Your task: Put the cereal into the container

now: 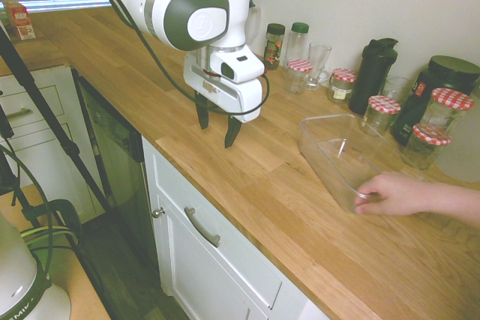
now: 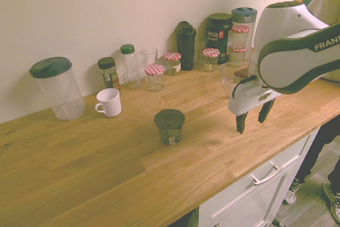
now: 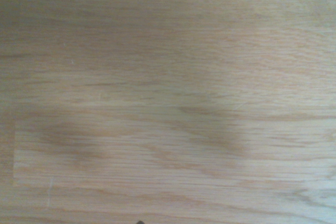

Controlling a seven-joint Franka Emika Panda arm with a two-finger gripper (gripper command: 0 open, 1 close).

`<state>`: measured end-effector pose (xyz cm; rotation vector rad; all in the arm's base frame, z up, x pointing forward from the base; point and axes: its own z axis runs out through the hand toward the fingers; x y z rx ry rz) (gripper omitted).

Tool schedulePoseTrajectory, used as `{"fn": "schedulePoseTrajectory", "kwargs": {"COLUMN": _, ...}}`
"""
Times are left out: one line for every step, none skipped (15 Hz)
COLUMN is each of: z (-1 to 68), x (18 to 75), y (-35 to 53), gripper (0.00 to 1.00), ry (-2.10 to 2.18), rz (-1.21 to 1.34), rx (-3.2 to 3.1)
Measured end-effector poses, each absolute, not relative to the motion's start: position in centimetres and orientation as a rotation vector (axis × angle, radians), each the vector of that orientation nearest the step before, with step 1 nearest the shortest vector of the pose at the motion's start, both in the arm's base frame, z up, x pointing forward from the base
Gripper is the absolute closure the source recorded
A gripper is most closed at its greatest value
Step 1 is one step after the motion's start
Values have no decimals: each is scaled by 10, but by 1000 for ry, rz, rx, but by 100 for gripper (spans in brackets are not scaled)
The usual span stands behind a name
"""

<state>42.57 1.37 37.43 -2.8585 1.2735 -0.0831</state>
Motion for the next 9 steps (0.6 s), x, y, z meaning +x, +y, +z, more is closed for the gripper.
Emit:
{"fn": "schedulePoseTrajectory", "kwargs": {"z": 374, "x": 426, "y": 14, "gripper": 0, "ry": 1273, "rz": -79, "rx": -2860}}
{"fn": "schedulePoseTrajectory", "kwargs": {"z": 374, "x": 425, "y": 17, "gripper": 0, "ry": 1265, "rz": -79, "rx": -2865}}
{"fn": "schedulePoseTrajectory", "kwargs": {"z": 375, "x": 427, "y": 24, "gripper": 0, "ry": 1254, "rz": -94, "rx": -2859}}
{"fn": "schedulePoseTrajectory", "kwargs": {"z": 377, "x": 430, "y": 37, "gripper": 0, "ry": 1238, "rz": -119, "rx": -2846}}
{"fn": "schedulePoseTrajectory", "kwargs": {"z": 379, "x": 434, "y": 52, "gripper": 0, "ry": 1227, "rz": -146, "rx": -2832}}
{"fn": "schedulePoseTrajectory", "kwargs": {"z": 380, "x": 438, "y": 69, "gripper": 0, "ry": 1204, "rz": -176, "rx": -2820}}
{"fn": "schedulePoseTrajectory", "kwargs": {"z": 379, "x": 444, "y": 86, "gripper": 0, "ry": 1179, "rz": -211, "rx": -2808}}
{"fn": "schedulePoseTrajectory", "kwargs": {"z": 376, "x": 449, "y": 104, "gripper": 0, "ry": 1152, "rz": -243, "rx": -2795}}
{"fn": "schedulePoseTrajectory", "kwargs": {"z": 372, "x": 456, "y": 121, "gripper": 0, "ry": 1133, "rz": -273, "rx": -2777}}
